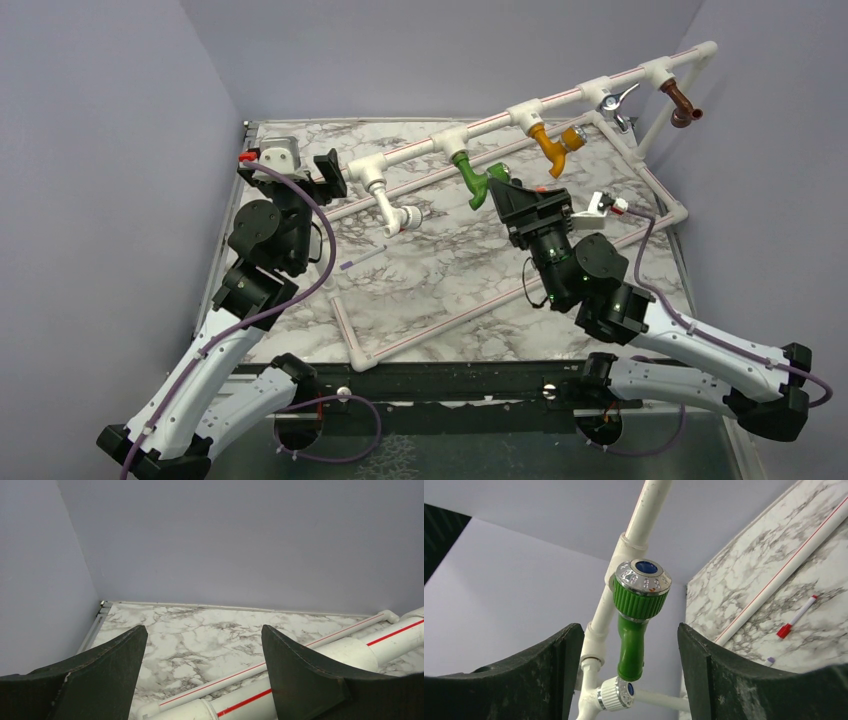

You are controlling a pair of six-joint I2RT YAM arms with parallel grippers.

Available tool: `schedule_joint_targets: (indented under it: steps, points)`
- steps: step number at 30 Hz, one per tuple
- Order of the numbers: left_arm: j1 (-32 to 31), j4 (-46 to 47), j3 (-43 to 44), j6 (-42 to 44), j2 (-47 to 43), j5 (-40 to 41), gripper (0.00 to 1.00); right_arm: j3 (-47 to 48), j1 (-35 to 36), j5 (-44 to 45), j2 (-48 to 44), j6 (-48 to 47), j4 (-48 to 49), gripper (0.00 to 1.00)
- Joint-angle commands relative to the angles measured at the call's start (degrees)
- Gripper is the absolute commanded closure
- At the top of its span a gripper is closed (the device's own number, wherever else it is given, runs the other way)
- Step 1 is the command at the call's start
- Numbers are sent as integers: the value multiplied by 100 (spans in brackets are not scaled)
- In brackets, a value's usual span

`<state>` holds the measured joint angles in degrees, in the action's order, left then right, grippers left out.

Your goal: Install the water faucets

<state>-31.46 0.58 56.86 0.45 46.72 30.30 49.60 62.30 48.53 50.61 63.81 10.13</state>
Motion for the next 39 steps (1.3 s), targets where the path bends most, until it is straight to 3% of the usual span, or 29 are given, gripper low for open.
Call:
schedule_joint_targets:
  steps: [1, 6, 10, 14, 19, 23, 31, 39]
  points:
    - [-53, -489, -96, -1, 161, -227, 15, 291, 1, -185, -217, -1554, -373, 27]
    - [-53, -489, -101, -1, 170, -227, 15, 456, 1, -187, -386, -2869, -682, 27]
    - [-53, -489, -97, 6, 180, -227, 15, 405, 1, -457, -638, -4502, -520, 27]
    - [-49, -489, -96, -1, 180, -231, 15, 203, 1, -994, -959, -6218, -296, 27]
    - [-53, -489, -96, -1, 191, -229, 15, 344, 1, -1816, -1111, -7996, -785, 25]
    - [-51, -489, -97, -1, 188, -227, 15, 479, -1, -2595, -1156, -9231, -1377, 21]
    - [-53, -489, -96, -1, 182, -236, 15, 636, 1, -3200, -1017, -11425, -2245, 18]
    - [-53, -489, -96, -1, 170, -258, 15, 351, 1, -3362, -884, -13665, -1912, 18]
